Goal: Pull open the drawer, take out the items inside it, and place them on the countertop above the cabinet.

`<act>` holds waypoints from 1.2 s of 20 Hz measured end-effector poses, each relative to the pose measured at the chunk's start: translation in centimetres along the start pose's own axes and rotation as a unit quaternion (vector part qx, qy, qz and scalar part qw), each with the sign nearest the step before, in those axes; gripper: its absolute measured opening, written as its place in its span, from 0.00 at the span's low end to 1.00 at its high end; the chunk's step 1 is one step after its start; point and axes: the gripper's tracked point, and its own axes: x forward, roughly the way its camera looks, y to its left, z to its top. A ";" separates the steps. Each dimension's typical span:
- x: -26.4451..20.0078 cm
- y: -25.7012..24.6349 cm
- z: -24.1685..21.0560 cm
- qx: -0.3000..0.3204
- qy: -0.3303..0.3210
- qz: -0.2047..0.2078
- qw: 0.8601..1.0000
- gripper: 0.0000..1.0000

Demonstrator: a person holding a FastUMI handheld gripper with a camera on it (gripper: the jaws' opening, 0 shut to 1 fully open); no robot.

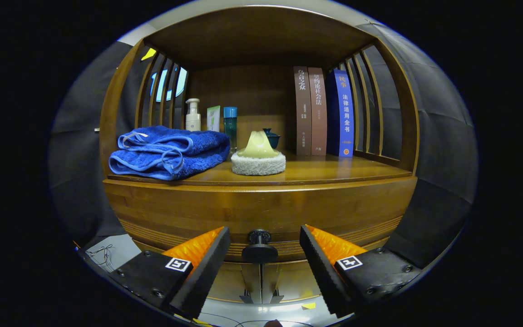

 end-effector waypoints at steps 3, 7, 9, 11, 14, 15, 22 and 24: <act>-2.9 0.1 1.1 0.009 -0.002 0.003 1.000 1.00; -5.7 -0.4 3.2 0.006 -0.013 0.001 1.000 1.00; -7.2 -0.4 4.3 0.003 -0.017 0.002 1.000 1.00; -8.8 -0.5 5.7 0.004 -0.024 0.005 1.000 1.00; -10.8 -0.6 7.9 0.003 -0.035 0.004 0.999 1.00; -11.5 -0.6 8.5 0.004 -0.037 0.004 0.999 1.00; -14.9 -1.0 12.1 0.007 -0.041 0.005 0.999 1.00; -15.5 -0.9 12.8 0.013 -0.039 0.008 0.999 1.00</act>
